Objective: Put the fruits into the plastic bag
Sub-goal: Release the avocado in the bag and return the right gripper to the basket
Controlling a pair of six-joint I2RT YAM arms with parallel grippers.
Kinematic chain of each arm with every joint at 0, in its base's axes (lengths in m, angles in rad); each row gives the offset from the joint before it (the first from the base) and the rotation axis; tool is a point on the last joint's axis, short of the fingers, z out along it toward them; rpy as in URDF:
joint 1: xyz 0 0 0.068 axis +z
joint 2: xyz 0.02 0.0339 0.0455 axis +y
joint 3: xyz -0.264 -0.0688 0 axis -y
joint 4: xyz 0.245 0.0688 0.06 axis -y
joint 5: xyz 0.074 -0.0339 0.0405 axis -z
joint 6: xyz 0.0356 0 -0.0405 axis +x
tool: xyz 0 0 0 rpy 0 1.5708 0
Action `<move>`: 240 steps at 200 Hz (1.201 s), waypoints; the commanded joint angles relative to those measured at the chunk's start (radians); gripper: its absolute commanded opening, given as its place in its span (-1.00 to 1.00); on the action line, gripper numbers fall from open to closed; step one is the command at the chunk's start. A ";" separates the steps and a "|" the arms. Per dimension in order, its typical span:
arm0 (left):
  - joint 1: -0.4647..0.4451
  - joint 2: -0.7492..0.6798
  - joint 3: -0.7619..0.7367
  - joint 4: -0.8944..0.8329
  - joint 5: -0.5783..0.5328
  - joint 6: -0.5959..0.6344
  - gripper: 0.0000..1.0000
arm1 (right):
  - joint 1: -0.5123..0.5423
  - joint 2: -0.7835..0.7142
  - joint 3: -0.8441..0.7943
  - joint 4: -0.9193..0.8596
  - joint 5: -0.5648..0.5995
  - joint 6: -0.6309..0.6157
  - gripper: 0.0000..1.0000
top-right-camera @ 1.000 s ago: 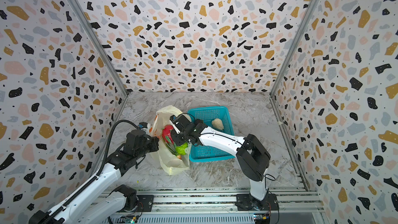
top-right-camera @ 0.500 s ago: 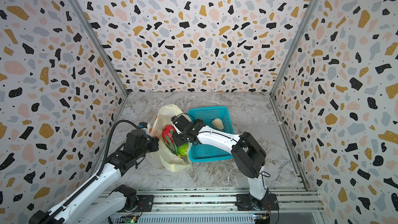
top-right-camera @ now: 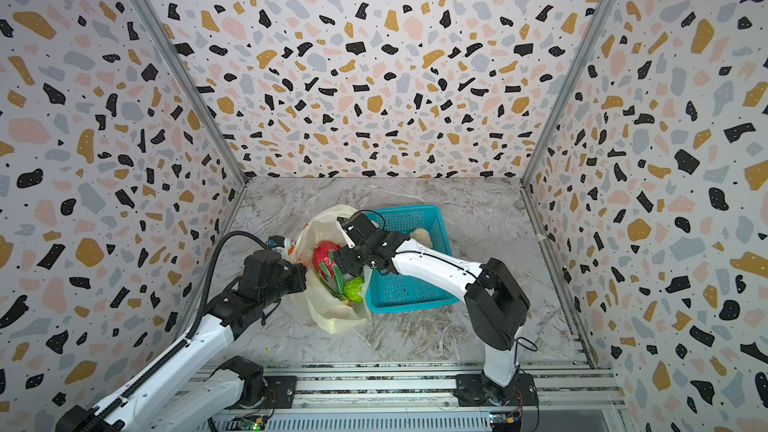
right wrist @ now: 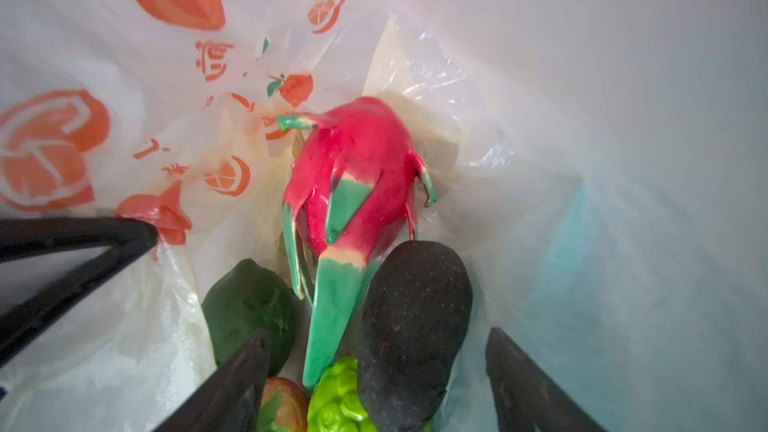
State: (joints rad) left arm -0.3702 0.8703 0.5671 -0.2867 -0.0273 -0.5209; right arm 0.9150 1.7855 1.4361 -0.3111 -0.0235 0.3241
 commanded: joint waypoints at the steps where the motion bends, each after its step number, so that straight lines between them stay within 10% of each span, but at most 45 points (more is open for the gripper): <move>1: 0.005 -0.002 0.009 0.005 -0.006 -0.005 -1.00 | -0.007 -0.092 -0.034 0.052 -0.025 -0.032 0.64; 91: 0.005 0.032 0.020 0.029 0.013 -0.025 -1.00 | 0.020 -0.278 -0.178 0.024 -0.436 -0.196 0.65; 240: 0.004 0.139 0.186 0.047 0.032 0.001 -1.00 | 0.001 -0.148 -0.131 -0.147 -0.271 -0.198 0.73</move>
State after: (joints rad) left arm -0.3702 0.9855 0.6922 -0.2676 -0.0044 -0.5362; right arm 0.9245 1.6489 1.2476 -0.3985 -0.3229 0.1333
